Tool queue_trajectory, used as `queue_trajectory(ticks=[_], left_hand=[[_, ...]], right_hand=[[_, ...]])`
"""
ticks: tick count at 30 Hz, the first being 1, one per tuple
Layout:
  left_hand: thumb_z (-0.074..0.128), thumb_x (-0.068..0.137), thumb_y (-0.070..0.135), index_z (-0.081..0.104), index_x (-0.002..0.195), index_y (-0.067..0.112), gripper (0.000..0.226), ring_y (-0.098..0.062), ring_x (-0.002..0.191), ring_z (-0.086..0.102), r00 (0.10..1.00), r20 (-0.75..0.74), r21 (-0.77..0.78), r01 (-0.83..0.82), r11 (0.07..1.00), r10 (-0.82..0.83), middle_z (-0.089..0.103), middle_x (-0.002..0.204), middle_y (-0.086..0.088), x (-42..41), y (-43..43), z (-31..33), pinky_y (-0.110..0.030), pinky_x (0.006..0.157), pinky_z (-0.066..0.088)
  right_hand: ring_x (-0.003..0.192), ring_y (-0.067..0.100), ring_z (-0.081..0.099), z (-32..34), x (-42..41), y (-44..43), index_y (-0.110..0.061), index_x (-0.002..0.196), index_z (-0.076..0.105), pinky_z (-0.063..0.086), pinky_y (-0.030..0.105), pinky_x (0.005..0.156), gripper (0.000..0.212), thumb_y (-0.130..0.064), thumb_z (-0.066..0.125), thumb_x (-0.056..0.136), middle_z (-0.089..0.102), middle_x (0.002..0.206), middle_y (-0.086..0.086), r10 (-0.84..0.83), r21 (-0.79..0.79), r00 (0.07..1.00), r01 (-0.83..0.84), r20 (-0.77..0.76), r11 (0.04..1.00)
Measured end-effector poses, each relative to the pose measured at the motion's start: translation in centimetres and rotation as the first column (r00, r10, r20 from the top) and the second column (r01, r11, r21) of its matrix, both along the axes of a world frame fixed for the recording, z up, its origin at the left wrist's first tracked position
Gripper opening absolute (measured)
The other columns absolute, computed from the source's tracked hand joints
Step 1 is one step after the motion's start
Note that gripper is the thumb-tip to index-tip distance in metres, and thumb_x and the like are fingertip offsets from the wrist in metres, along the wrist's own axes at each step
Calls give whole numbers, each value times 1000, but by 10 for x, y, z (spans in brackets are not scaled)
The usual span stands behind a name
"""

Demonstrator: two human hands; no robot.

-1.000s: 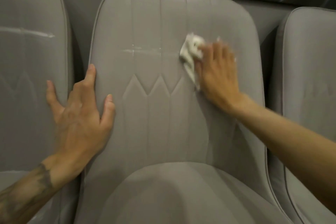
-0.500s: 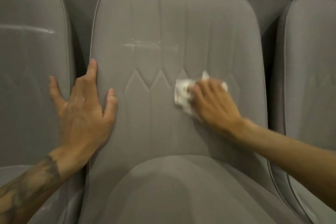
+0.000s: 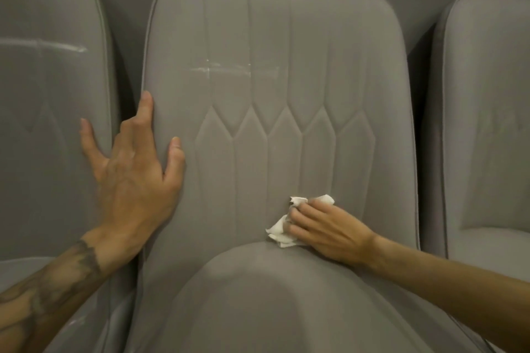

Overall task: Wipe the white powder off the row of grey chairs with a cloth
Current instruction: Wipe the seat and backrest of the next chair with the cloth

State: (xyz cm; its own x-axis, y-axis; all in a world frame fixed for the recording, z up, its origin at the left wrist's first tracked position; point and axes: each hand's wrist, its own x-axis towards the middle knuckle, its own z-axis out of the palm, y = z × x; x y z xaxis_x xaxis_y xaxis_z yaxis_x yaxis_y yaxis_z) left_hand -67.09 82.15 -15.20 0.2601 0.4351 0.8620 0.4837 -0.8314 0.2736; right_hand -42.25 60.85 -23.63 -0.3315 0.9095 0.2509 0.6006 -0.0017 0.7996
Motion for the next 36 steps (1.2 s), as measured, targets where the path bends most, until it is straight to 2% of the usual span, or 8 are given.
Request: queue_trajectory(ticks=[5,10,13,19,22,26,29,36], left_hand=[[44,103,37,22,163,11,69,-35,128,53,1000,-2,18,-11,1000,11,59,129,-19,1,2,-2,-63,126,1],[45,102,37,24,162,11,69,-35,126,53,1000,8,11,-6,1000,6,61,126,-20,0,1,-1,-63,126,2],[45,102,37,24,162,10,69,-36,125,54,1000,-1,15,-8,1000,8,61,126,-21,0,1,-1,-62,127,2],[44,102,37,24,162,11,69,-36,125,55,1000,-7,21,-15,1000,15,61,127,-19,0,2,0,-63,126,2],[44,102,37,24,162,11,69,-34,126,54,1000,-2,14,-8,1000,8,60,128,-18,0,1,0,-62,127,1],[44,102,37,23,163,12,69,-34,126,54,1000,0,14,5,1000,-5,60,127,-18,0,1,0,-61,127,0],[44,102,37,25,163,11,69,-35,124,55,1000,3,17,-6,1000,6,61,126,-18,0,3,0,-60,127,1],[45,101,37,26,162,10,69,-35,124,56,1000,8,30,-5,1000,5,61,128,-18,0,1,-1,-62,126,3]], right_hand=[[86,31,49,41,2,16,-12,119,57,40,41,78,27,-18,58,93,56,109,12,-54,359,965,147,-258,922],[96,31,51,3,-2,6,-15,120,54,36,39,82,31,-16,46,90,55,116,12,-10,41,1000,10,-14,999],[90,32,55,43,8,18,-14,123,55,36,41,78,30,-25,42,98,57,113,14,15,199,990,12,-137,980],[97,37,51,192,15,75,-11,122,54,35,44,81,35,-38,42,103,55,115,21,95,703,930,198,-355,683],[102,38,51,204,7,93,-11,123,54,35,43,82,36,-37,40,101,54,117,19,146,773,870,327,-470,543],[100,38,51,151,-11,85,-12,121,57,38,44,85,38,-42,41,103,56,114,18,158,644,910,140,-383,752],[98,37,51,167,-5,82,-13,119,55,39,43,83,33,-39,44,102,56,112,18,163,603,925,84,-344,794],[105,35,52,256,-9,128,-12,123,56,40,43,83,41,-38,37,98,55,121,16,186,813,882,294,-434,503]])
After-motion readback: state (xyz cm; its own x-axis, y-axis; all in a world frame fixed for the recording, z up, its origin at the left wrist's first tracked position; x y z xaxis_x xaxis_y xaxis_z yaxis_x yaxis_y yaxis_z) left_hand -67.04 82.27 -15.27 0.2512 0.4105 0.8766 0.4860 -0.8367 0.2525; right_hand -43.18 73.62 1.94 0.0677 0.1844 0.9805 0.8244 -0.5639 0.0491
